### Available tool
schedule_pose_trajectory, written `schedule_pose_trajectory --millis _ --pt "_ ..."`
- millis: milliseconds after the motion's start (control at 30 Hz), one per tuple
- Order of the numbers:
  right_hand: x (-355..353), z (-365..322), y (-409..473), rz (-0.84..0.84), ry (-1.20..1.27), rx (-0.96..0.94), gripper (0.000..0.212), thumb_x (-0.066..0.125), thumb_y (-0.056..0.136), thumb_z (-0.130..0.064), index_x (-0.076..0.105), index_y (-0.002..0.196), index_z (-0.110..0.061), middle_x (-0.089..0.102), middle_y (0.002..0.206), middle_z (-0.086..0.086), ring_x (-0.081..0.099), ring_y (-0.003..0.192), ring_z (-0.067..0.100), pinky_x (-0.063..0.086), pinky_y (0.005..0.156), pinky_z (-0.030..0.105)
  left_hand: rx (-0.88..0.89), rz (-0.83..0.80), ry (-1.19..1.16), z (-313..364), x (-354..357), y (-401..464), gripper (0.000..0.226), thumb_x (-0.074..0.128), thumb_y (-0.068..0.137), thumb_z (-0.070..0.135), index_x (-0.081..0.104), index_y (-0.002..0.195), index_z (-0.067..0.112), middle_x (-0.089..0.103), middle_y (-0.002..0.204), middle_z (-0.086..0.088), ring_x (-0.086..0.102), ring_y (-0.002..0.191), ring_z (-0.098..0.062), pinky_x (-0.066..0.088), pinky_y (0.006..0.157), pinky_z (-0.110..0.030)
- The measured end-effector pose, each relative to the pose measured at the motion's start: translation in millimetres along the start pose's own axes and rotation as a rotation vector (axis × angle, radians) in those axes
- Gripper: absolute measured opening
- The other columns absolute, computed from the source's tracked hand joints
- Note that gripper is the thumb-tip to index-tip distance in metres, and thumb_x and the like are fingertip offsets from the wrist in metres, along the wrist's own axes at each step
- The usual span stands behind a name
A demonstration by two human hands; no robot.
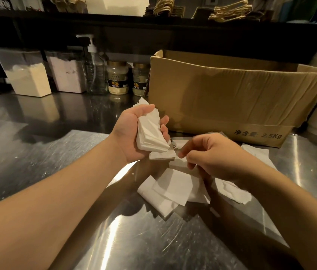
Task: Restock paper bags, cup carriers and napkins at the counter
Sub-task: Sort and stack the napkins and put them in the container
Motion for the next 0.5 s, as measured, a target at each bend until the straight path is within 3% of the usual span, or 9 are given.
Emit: schedule_pose_trajectory --millis 67,133,233,300,400,433,500 --pt "5 -9 -8 -0.192 -0.070 -0.107 0.033 0.067 0.092 -0.014 0.068 0.110 -0.042 0.066 0.100 -0.015 0.064 0.084 0.005 0.055 0.070 0.020 0.003 -0.001 -0.007 0 0 0 0.043 0.061 0.089 0.030 0.054 0.129 0.016 0.064 0.104 -0.009 0.059 0.073 -0.020 0.051 0.075 -0.034" --pt "17 -10 -20 -0.415 -0.208 -0.172 0.064 0.076 0.086 -0.016 0.052 0.125 -0.061 0.052 0.120 -0.023 0.059 0.099 0.001 0.057 0.083 0.022 0.003 -0.004 -0.006 0 0 0 0.041 0.061 0.090 0.030 0.054 0.128 0.016 0.064 0.103 -0.009 0.059 0.073 -0.020 0.050 0.075 -0.034" --pt "34 -3 -25 -0.503 -0.416 -0.182 0.089 0.080 0.081 -0.016 0.033 0.130 -0.073 0.037 0.130 -0.023 0.047 0.120 0.007 0.058 0.093 0.032 0.003 0.008 0.005 0 0 -1 0.039 0.060 0.091 0.030 0.055 0.127 0.016 0.065 0.102 -0.009 0.059 0.073 -0.020 0.052 0.073 -0.033" --pt "39 -8 -20 -0.424 -0.474 -0.223 0.072 0.078 0.086 -0.027 0.040 0.130 -0.069 0.036 0.124 -0.024 0.046 0.116 0.003 0.055 0.092 0.028 0.003 0.008 0.003 0 0 -1 0.040 0.060 0.090 0.030 0.055 0.127 0.015 0.064 0.102 -0.010 0.059 0.072 -0.020 0.051 0.073 -0.033" --pt "31 -19 -13 -0.238 -0.359 -0.303 0.016 0.066 0.092 -0.049 0.066 0.108 -0.050 0.047 0.110 -0.027 0.051 0.099 -0.006 0.049 0.085 0.020 0.001 0.006 -0.011 0 0 0 0.041 0.061 0.089 0.028 0.054 0.127 0.014 0.063 0.103 -0.010 0.058 0.071 -0.021 0.050 0.073 -0.033" --pt "26 -21 -12 -0.172 -0.305 -0.309 0.008 0.063 0.093 -0.049 0.069 0.098 -0.045 0.054 0.103 -0.024 0.054 0.093 -0.006 0.048 0.079 0.020 -0.001 0.006 -0.010 0 0 0 0.041 0.061 0.089 0.028 0.054 0.127 0.014 0.063 0.103 -0.010 0.058 0.072 -0.021 0.049 0.074 -0.033" --pt "16 -20 -7 -0.043 -0.192 -0.274 0.012 0.063 0.095 -0.045 0.071 0.090 -0.037 0.065 0.089 -0.016 0.060 0.083 -0.001 0.051 0.070 0.023 -0.005 0.003 0.001 0 0 0 0.042 0.061 0.088 0.028 0.054 0.127 0.014 0.064 0.102 -0.010 0.058 0.072 -0.020 0.049 0.075 -0.033"
Point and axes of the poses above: each hand's wrist, its own y-axis towards the middle knuckle, its own x-axis out of the palm, z = x × y, the point moved 9 cm from there along y, towards the middle knuckle
